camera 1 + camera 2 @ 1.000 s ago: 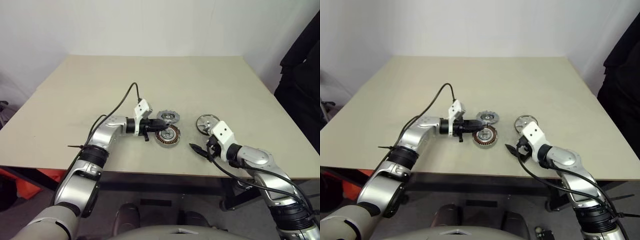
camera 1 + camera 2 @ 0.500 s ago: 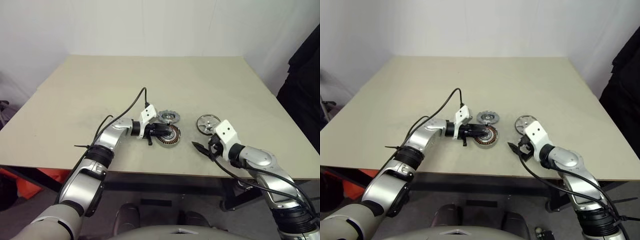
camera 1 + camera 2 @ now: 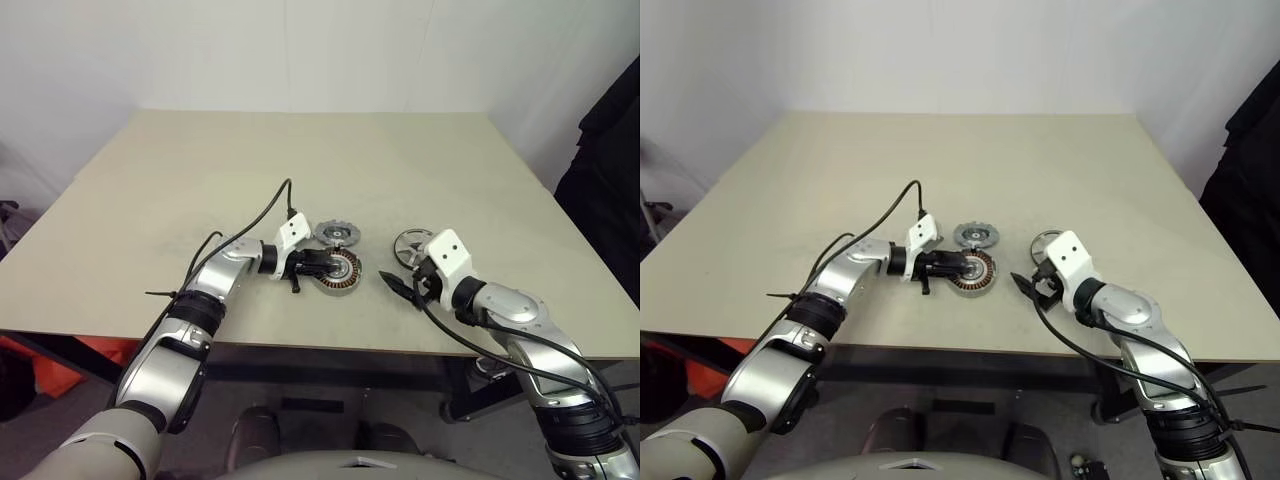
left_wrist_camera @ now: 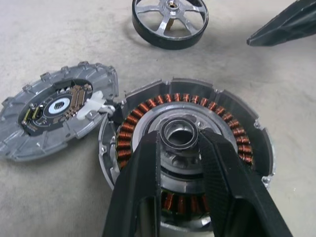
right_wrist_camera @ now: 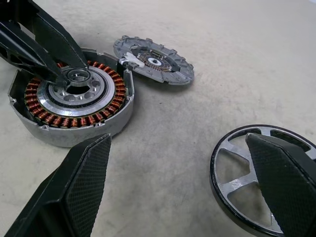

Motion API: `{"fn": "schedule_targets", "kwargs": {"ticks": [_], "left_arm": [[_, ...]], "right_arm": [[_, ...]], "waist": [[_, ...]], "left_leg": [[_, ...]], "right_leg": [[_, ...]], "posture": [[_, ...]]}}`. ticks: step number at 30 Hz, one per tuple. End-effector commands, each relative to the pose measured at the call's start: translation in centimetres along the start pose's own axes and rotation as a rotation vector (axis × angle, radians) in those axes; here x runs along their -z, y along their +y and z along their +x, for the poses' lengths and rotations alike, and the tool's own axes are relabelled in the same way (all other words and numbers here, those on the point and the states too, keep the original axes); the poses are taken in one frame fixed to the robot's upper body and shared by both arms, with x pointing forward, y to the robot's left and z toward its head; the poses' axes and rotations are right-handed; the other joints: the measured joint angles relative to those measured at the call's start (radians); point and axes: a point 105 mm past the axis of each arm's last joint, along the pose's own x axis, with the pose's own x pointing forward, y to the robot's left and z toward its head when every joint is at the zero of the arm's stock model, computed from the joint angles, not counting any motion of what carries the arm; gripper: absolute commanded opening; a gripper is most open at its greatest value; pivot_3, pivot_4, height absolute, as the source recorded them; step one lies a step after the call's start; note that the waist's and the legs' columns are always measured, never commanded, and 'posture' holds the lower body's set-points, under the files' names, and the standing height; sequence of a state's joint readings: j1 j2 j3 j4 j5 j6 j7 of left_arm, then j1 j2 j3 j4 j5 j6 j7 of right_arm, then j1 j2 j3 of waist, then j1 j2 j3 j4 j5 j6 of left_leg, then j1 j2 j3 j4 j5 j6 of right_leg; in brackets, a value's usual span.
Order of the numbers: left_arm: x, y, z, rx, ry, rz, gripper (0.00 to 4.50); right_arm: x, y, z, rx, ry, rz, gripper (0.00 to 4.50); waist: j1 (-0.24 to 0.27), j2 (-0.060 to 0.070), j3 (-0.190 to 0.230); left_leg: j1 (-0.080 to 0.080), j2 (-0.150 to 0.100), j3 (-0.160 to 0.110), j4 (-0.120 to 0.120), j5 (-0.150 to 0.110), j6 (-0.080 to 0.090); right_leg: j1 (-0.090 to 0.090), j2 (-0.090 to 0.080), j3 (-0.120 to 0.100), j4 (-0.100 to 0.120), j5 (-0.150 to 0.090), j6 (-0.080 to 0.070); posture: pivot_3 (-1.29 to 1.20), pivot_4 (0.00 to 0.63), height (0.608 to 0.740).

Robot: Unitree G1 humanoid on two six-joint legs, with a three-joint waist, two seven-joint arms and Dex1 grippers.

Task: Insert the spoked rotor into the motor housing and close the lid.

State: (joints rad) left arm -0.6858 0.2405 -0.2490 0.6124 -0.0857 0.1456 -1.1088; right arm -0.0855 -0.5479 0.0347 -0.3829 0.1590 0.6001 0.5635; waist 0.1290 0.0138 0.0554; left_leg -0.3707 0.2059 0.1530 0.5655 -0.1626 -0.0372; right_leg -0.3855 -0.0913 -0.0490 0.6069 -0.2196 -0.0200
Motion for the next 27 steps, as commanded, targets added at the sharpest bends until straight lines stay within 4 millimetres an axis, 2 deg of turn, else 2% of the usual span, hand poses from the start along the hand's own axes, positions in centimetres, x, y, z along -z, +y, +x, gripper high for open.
{"fn": "schedule_targets", "kwargs": {"ticks": [1, 16, 19, 27], "left_arm": [[-0.5, -0.05, -0.08, 0.01, -0.006, 0.039, 0.77], [-0.84, -0.22, 0.17, 0.014, -0.017, 0.035, 0.77], [-1.03, 0.31, 0.16, -0.02, -0.018, 0.044, 1.72], [-1.35, 0.49, -0.09, -0.027, -0.038, 0.032, 1.72]], "right_arm": [[-0.74, -0.09, -0.01, 0.011, -0.031, -0.02, 4.5], [-0.62, -0.05, -0.23, 0.014, -0.036, -0.017, 4.5], [-0.77, -0.15, -0.09, 0.015, -0.038, -0.019, 4.5], [-1.07, -0.07, 0.25, 0.007, -0.044, -0.024, 4.5]], "waist": [[0.0, 0.0, 0.0], [0.0, 0.0, 0.0], [0.0, 0.0, 0.0], [0.0, 0.0, 0.0]], "left_leg": [[0.0, 0.0, 0.0, 0.0, 0.0, 0.0], [0.0, 0.0, 0.0, 0.0, 0.0, 0.0], [0.0, 0.0, 0.0, 0.0, 0.0, 0.0], [0.0, 0.0, 0.0, 0.0, 0.0, 0.0]], "right_leg": [[0.0, 0.0, 0.0, 0.0, 0.0, 0.0], [0.0, 0.0, 0.0, 0.0, 0.0, 0.0], [0.0, 0.0, 0.0, 0.0, 0.0, 0.0], [0.0, 0.0, 0.0, 0.0, 0.0, 0.0]], "posture": [[0.0, 0.0, 0.74], [0.0, 0.0, 0.74], [0.0, 0.0, 0.74], [0.0, 0.0, 0.74]]}}
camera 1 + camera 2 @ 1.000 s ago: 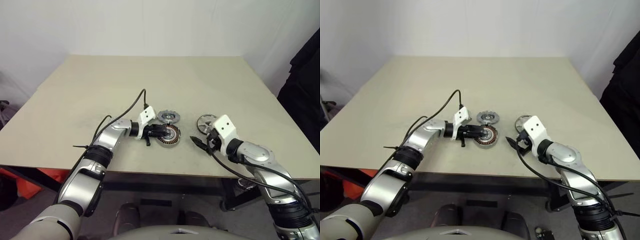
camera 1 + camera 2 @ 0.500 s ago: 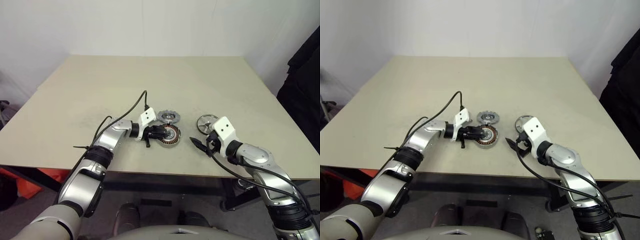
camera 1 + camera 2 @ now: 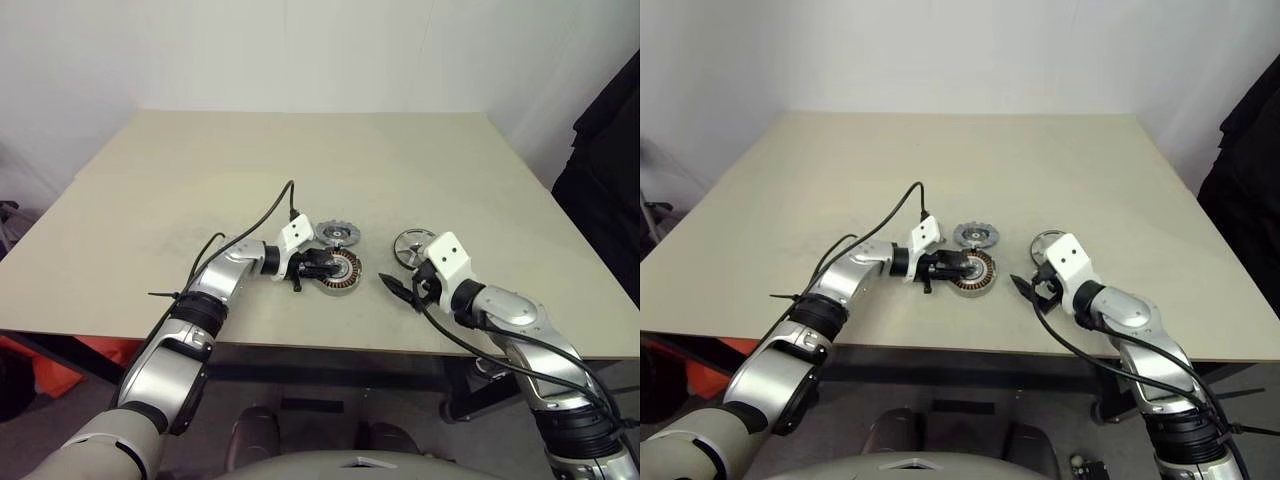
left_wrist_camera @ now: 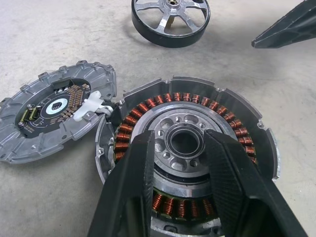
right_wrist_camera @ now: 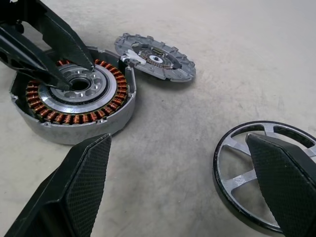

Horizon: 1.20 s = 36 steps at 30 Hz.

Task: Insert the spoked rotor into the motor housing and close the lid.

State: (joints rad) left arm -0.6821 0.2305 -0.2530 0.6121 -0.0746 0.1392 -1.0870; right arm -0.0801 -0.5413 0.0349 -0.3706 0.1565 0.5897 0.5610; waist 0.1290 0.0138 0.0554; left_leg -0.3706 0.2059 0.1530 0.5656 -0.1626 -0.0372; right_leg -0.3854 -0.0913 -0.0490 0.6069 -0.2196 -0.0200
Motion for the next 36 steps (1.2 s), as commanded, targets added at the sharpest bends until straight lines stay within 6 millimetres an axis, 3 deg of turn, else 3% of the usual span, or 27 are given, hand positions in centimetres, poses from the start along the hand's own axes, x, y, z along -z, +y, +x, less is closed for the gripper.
{"fn": "schedule_targets", "kwargs": {"ticks": [1, 11, 18, 24, 30, 36], "left_arm": [[-1.6, 0.6, -0.5, -0.018, -0.052, 0.019, 1.72], [-2.5, 2.0, -3.1, -0.122, -0.179, -0.086, 1.72], [-0.5, 1.5, -4.8, -0.2, -0.204, -0.194, 1.72], [0.5, 0.6, -4.7, -0.213, -0.188, -0.209, 1.72], [0.6, 0.2, -4.0, -0.197, -0.179, -0.205, 1.72], [1.4, 0.1, -3.6, -0.187, -0.127, -0.182, 1.72]], "right_arm": [[-1.5, 0.0, 0.3, -0.002, -0.051, -0.033, 4.5], [-2.9, 1.0, 1.9, -0.032, -0.097, -0.04, 4.5], [-3.1, -3.9, 1.3, 0.219, -0.102, 0.064, 4.5], [-1.2, -6.2, -2.0, 0.35, -0.05, 0.181, 4.5], [-0.4, -7.9, -4.3, 0.458, -0.083, 0.451, 4.5], [0.9, -7.8, -3.2, 0.488, -0.147, 0.871, 4.5]], "waist": [[0.0, 0.0, 0.0], [-0.003, 0.0, 0.0], [-0.005, 0.0, 0.0], [0.002, 0.0, 0.0], [-0.007, 0.001, 0.0], [-0.006, 0.003, -0.002]], "left_leg": [[0.0, 0.0, 0.0, 0.0, 0.0, 0.0], [0.0, 0.0, 0.0, 0.0, 0.0, 0.0], [0.0, 0.0, 0.0, 0.0, 0.0, 0.0], [0.0, 0.0, 0.0, 0.0, 0.0, 0.0], [0.002, 0.0, 0.001, -0.001, 0.0, -0.001], [0.003, 0.0, 0.0, -0.003, 0.002, -0.003]], "right_leg": [[0.0, 0.0, 0.0, 0.0, 0.0, 0.0], [0.0, 0.0, 0.0, 0.0, 0.0, 0.0], [0.0, 0.0, 0.0, 0.0, 0.0, 0.0], [0.0, 0.0, 0.0, 0.0, 0.0, 0.0], [0.0, 0.001, 0.0, 0.0, -0.002, 0.004], [-0.001, 0.001, 0.001, 0.001, -0.004, 0.006]], "posture": [[0.0, 0.0, 0.74], [0.0, 0.0, 0.74], [0.0, 0.0, 0.74], [0.0, 0.0, 0.74], [0.0, 0.0, 0.74], [0.0, 0.0, 0.74]]}}
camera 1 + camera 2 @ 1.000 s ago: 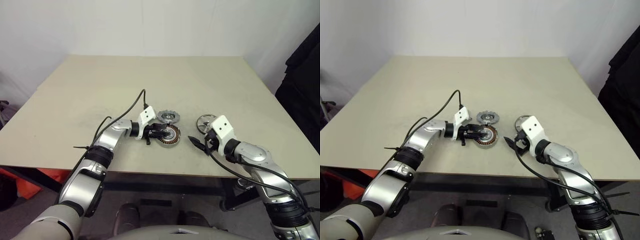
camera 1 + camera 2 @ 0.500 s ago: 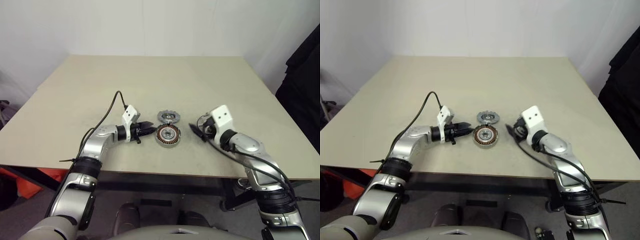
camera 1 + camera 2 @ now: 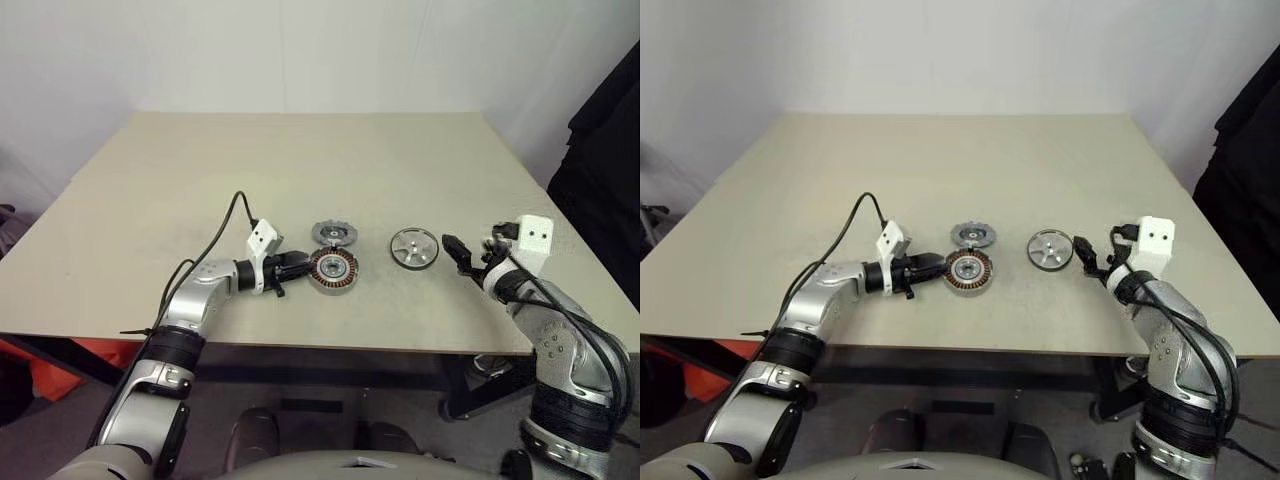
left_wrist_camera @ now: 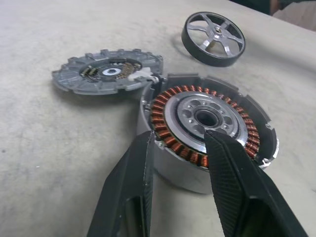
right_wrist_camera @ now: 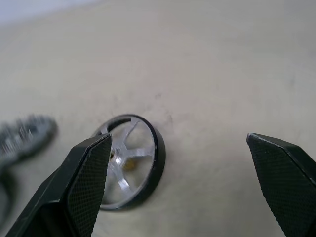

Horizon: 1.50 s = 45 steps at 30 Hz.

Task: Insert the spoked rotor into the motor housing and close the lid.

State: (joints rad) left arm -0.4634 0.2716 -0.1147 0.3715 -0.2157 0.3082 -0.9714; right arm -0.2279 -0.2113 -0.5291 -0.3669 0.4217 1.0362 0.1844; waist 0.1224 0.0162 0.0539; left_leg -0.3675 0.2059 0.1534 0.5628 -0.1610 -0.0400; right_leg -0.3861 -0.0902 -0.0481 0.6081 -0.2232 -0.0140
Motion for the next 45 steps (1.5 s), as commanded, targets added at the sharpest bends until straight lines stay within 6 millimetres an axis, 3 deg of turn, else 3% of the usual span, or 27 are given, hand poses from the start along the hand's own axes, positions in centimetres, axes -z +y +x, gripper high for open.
{"fn": "schedule_targets", "kwargs": {"ticks": [1, 6, 15, 20, 27, 28, 32, 39, 45], "left_arm": [[-0.7, 0.0, 0.2, 0.005, -0.002, 0.051, 1.72], [-0.7, 0.2, 0.1, -0.003, 0.008, 0.065, 1.72], [-0.4, 0.7, -0.7, -0.038, 0.018, 0.075, 1.72], [-0.5, 0.8, -0.8, -0.046, 0.016, 0.078, 1.76], [-0.6, 1.1, -0.9, -0.057, 0.016, 0.084, 1.76], [-0.6, 1.2, -0.9, -0.059, 0.016, 0.086, 1.76], [-0.7, 1.4, -1.0, -0.066, 0.016, 0.088, 1.76], [-0.9, 2.0, -1.3, -0.086, 0.015, 0.089, 1.76], [-0.9, 2.6, -1.8, -0.109, 0.02, 0.092, 1.76]], "right_arm": [[0.1, 1.0, 0.5, -0.038, 0.002, 0.199, 4.5], [2.1, 1.7, 1.8, -0.056, 0.057, 0.414, 4.5], [2.3, 2.6, 2.6, -0.118, 0.078, 0.561, 4.5], [2.8, 3.6, 3.1, -0.141, 0.103, 0.575, 3.24], [3.5, 3.5, 3.5, -0.113, 0.127, 0.568, 0.63], [3.5, 3.5, 3.5, -0.115, 0.126, 0.569, 0.42], [2.9, 3.8, 3.5, -0.141, 0.112, 0.593, 0.33], [-1.5, 8.8, 1.9, -0.459, 0.03, 0.764, 0.33], [0.2, 12.8, 0.3, -0.606, 0.186, 0.805, 0.33]], "waist": [[0.001, 0.0, 0.0], [0.001, 0.001, 0.0], [0.0, 0.001, -0.001], [0.001, 0.001, -0.001], [0.0, 0.001, -0.001], [0.001, 0.001, -0.001], [0.002, 0.001, -0.001], [0.0, 0.001, -0.001], [0.001, 0.001, -0.001]], "left_leg": [[0.0, 0.0, 0.0, 0.0, 0.0, 0.0], [0.0, 0.0, 0.0, -0.001, 0.0, 0.0], [0.0, 0.0, 0.0, -0.003, 0.003, -0.006], [0.0, 0.0, 0.0, -0.003, 0.004, -0.007], [-0.001, 0.0, 0.0, -0.004, 0.005, -0.008], [0.0, 0.0, 0.0, -0.004, 0.005, -0.008], [0.0, 0.0, 0.0, -0.004, 0.005, -0.009], [-0.001, 0.0, 0.0, -0.007, 0.006, -0.01], [-0.002, 0.0, 0.0, -0.011, 0.006, -0.011]], "right_leg": [[0.0, 0.0, 0.0, 0.0, 0.0, 0.0], [0.0, 0.0, 0.0, -0.001, 0.003, -0.005], [-0.001, -0.001, 0.0, -0.001, 0.0, 0.0], [-0.001, -0.001, 0.0, -0.001, 0.0, 0.0], [-0.002, -0.001, 0.0, -0.001, 0.0, 0.001], [-0.001, -0.001, 0.0, -0.001, 0.0, 0.001], [-0.001, -0.001, 0.0, -0.001, 0.0, 0.001], [-0.004, 0.0, 0.0, -0.001, 0.0, 0.001], [-0.005, 0.0, -0.001, -0.001, -0.001, -0.001]], "posture": [[0.0, 0.0, 0.74], [0.0, 0.0, 0.74], [0.0, 0.0, 0.74], [0.0, 0.0, 0.74], [0.0, 0.0, 0.74], [0.0, 0.0, 0.74], [0.0, 0.0, 0.74], [0.0, 0.0, 0.74], [0.0, 0.0, 0.74]]}}
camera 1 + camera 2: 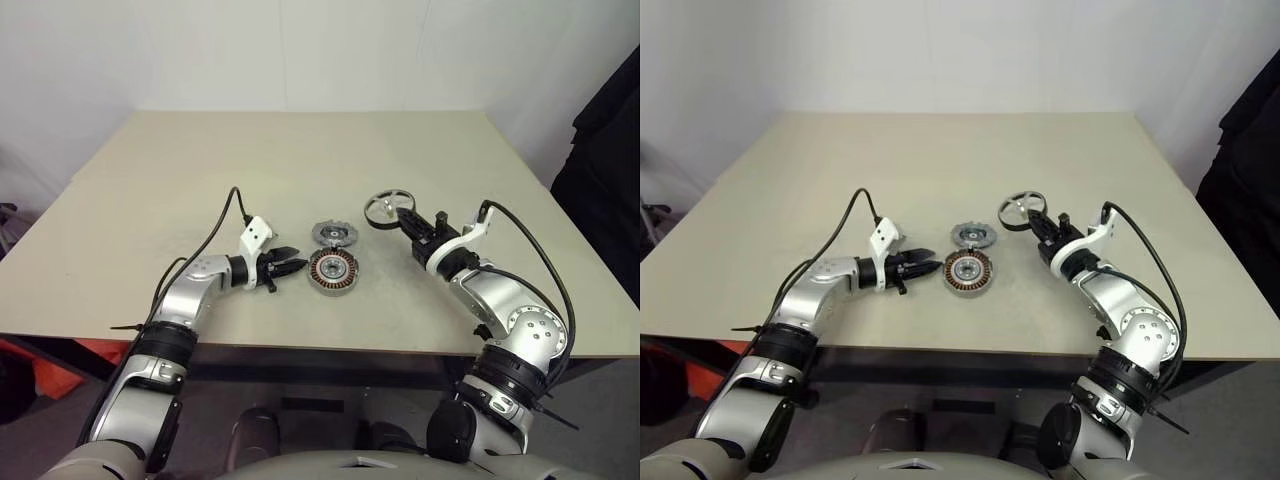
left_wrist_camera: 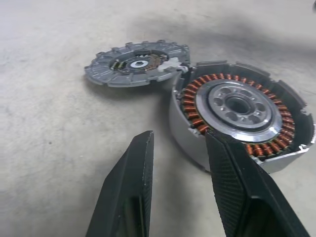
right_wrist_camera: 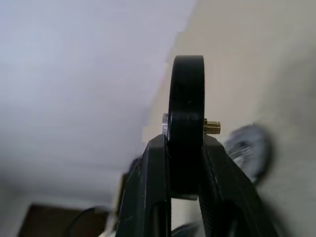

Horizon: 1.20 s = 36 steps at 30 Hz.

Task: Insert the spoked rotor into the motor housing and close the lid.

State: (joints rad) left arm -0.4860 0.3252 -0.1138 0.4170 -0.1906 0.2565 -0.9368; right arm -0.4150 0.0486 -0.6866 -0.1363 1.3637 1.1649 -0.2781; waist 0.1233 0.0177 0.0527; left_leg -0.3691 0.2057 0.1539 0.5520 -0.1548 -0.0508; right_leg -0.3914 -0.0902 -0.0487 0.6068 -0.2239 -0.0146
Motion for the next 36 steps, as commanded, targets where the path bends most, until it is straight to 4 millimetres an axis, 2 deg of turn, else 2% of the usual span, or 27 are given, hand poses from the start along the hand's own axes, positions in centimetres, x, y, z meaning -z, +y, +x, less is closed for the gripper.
{"fn": "schedule_targets", "kwargs": {"ticks": [1, 6, 13, 36], "left_arm": [[-0.9, 0.9, -0.5, -0.031, -0.017, 0.03, 1.76], [-0.5, 1.2, -1.2, -0.053, -0.011, 0.025, 1.76], [0.0, 1.1, -2.1, -0.06, 0.007, 0.022, 1.76], [-0.2, 0.6, -3.3, 0.025, 0.053, 0.048, 1.76]], "right_arm": [[3.0, 1.7, 0.2, -0.069, 0.119, 0.032, 0.33], [6.8, 1.3, 0.0, -0.048, 0.238, 0.11, 0.33], [8.9, 0.3, -0.3, 0.005, 0.284, 0.187, 0.33], [8.6, -1.1, 0.1, 0.06, 0.234, 0.239, 0.33]], "waist": [[0.0, 0.0, 0.0], [0.001, 0.0, 0.0], [0.001, -0.001, 0.0], [0.001, -0.002, -0.001]], "left_leg": [[-0.001, 0.0, 0.0, 0.0, 0.0, 0.0], [-0.004, 0.0, 0.0, -0.001, 0.0, 0.0], [-0.006, 0.0, -0.001, -0.001, 0.0, -0.001], [-0.008, 0.0, -0.001, -0.001, 0.001, -0.001]], "right_leg": [[0.0, 0.0, 0.0, 0.0, 0.0, 0.0], [-0.004, 0.0, -0.001, 0.0, -0.001, -0.001], [-0.005, 0.0, -0.001, 0.0, -0.002, 0.001], [-0.006, 0.0, -0.001, 0.0, -0.001, 0.001]], "posture": [[0.0, 0.0, 0.74], [0.0, 0.0, 0.74], [0.0, 0.0, 0.74], [0.0, 0.0, 0.74]]}}
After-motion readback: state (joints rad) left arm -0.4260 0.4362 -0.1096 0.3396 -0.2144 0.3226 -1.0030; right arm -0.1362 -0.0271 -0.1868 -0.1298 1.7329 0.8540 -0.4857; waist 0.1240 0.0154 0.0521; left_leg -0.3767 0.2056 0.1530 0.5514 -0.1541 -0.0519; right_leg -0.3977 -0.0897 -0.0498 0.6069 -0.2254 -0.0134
